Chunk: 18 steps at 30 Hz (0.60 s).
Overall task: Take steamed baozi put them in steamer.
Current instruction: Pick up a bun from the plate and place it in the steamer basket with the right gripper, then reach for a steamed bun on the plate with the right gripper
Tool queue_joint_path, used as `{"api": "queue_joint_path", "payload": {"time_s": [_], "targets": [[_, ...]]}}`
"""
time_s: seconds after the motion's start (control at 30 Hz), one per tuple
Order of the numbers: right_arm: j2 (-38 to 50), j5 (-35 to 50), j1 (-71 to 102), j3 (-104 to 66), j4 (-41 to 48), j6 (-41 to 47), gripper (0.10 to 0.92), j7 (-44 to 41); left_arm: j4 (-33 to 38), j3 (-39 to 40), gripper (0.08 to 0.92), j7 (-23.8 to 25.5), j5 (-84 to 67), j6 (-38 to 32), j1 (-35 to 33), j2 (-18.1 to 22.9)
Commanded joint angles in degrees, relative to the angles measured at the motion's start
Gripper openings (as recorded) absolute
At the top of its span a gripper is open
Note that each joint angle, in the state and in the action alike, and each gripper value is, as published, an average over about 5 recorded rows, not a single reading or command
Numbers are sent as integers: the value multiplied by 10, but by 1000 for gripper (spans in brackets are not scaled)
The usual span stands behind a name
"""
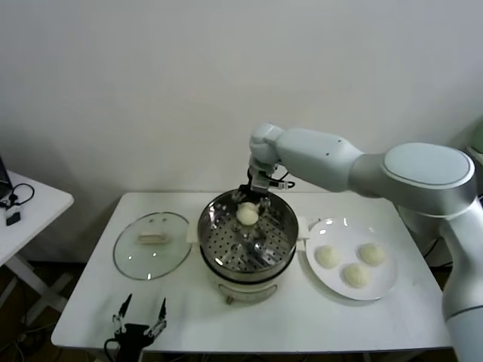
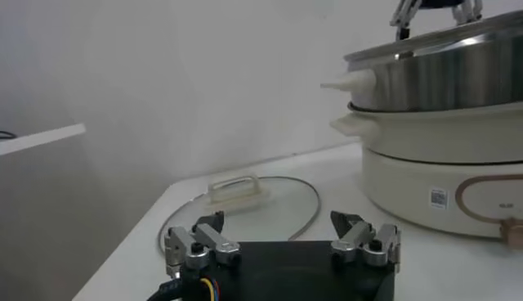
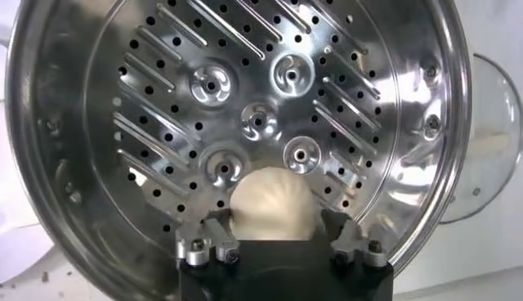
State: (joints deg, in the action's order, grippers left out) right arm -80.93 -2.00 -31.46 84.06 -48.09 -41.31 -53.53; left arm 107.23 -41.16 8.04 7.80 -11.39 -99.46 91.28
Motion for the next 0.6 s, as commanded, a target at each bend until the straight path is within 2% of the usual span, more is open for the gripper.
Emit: {"api": "queue_joint_path", "payload": {"time_s": [0.03, 0.17, 0.3, 0.43, 0.6], "targets": [[16, 71, -48, 20, -14, -9, 820, -6, 5, 1, 823, 0, 2, 1, -3, 0], [62, 206, -134, 95, -48, 32, 823, -45, 12, 1, 823, 0, 4, 1, -7, 0], [124, 338, -206, 193, -67, 130, 823, -77, 17, 0, 823, 0, 4, 1, -11, 0], [204, 363, -244, 271, -107, 264, 823, -54, 22, -1, 823, -1, 4, -2, -15, 1], [295, 386, -243, 295, -206, 421, 823, -1, 26, 0, 823, -5, 1, -8, -21, 4]]}}
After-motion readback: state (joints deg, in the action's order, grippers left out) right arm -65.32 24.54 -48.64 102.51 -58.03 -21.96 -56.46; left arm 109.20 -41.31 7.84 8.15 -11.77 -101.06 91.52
